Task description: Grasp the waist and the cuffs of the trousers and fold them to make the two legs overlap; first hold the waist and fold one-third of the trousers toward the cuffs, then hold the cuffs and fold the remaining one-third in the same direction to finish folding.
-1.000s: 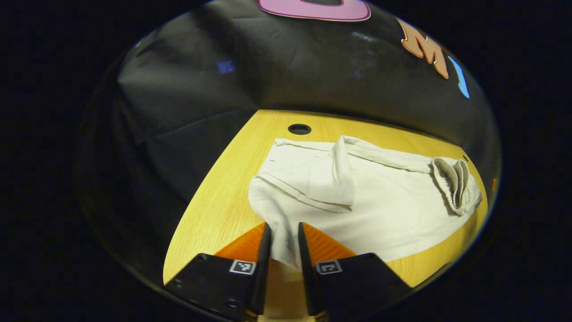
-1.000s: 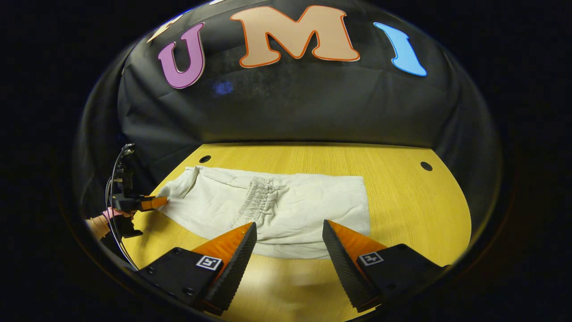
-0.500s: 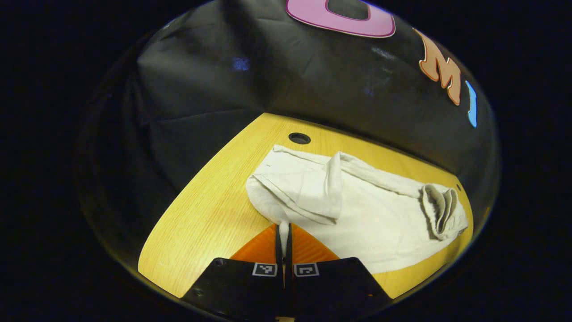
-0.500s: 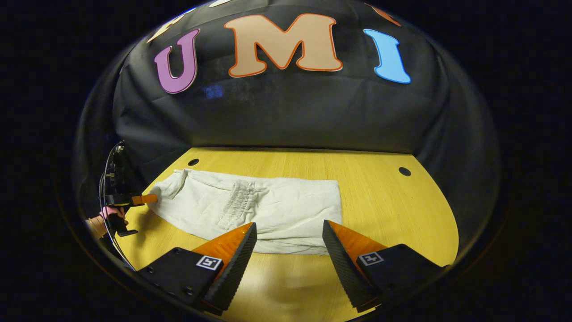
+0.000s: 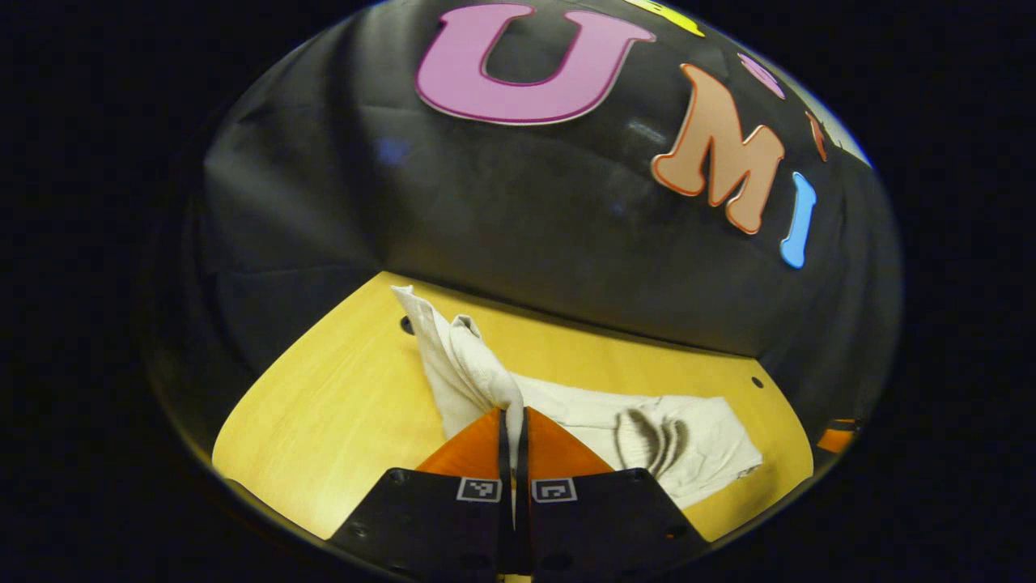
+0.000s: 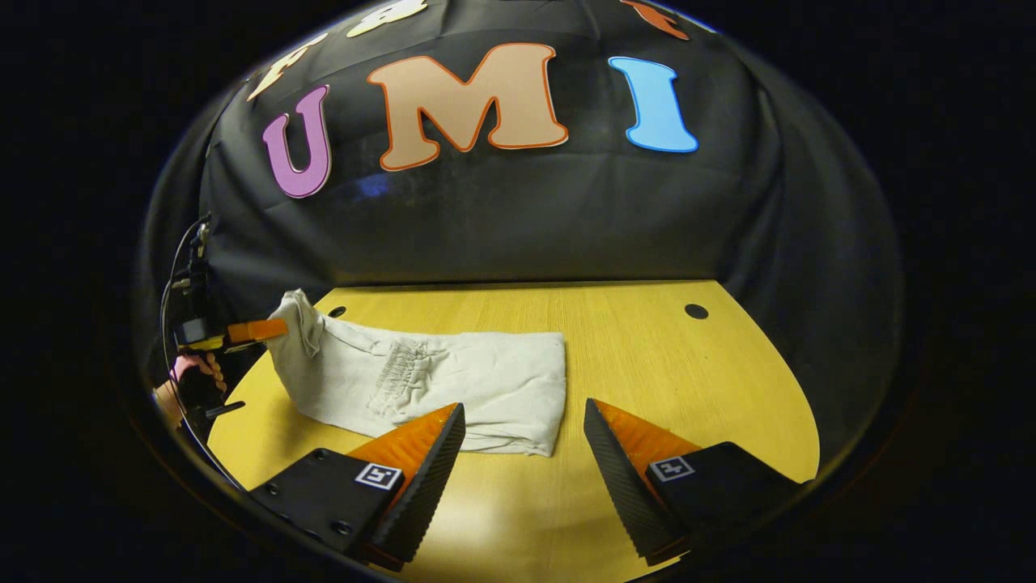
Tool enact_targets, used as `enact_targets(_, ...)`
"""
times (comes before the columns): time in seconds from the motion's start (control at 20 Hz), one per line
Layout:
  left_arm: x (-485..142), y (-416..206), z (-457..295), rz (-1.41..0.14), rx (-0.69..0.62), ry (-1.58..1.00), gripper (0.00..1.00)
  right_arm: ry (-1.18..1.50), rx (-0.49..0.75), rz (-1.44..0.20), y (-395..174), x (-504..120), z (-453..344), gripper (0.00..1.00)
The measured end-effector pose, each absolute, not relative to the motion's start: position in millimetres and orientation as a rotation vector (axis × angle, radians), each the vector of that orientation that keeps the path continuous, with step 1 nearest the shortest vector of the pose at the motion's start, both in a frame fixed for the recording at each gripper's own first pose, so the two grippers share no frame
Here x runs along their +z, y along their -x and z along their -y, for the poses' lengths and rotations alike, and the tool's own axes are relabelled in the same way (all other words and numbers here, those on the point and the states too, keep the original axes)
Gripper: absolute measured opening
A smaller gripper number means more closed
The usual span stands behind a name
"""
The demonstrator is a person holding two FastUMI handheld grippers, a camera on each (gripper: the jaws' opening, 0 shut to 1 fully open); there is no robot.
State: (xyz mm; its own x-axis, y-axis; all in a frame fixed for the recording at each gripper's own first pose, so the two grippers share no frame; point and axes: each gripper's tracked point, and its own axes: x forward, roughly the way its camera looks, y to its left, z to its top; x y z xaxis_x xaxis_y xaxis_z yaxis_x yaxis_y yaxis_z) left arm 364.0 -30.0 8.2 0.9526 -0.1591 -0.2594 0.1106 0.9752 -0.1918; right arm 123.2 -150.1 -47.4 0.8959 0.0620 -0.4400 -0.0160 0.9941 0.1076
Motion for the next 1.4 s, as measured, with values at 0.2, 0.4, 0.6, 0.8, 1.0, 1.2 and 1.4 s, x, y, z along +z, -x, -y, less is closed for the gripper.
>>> enact_targets(0.2, 46, -361, 110, -0.220, -0.223, 0.184, 0.00, -0.128, 0.045, -0.471, -112, -53, 179, 0.95)
enact_targets(0.4, 77, -351, 185, -0.172, -0.308, 0.157, 0.00, -0.164, 0.050, -0.471, -112, -53, 203, 0.95)
enact_targets(0.6, 77, -343, 254, -0.179, -0.374, 0.118, 0.00, -0.168, 0.041, -0.447, -110, -45, 224, 0.95)
enact_targets(0.8, 44, -333, 306, -0.229, -0.400, 0.015, 0.00, -0.172, 0.033, -0.459, -103, -54, 240, 0.95)
enact_targets(1.0, -3, -320, 354, -0.302, -0.469, -0.068, 0.01, -0.166, 0.026, -0.480, -92, -65, 246, 0.95)
enact_targets(1.2, -43, -295, 373, -0.383, -0.528, -0.110, 0.12, -0.169, 0.027, -0.475, -84, -61, 243, 0.95)
enact_targets(1.4, -32, -279, 356, -0.352, -0.494, -0.071, 0.83, -0.192, 0.036, -0.471, -78, -59, 228, 0.95)
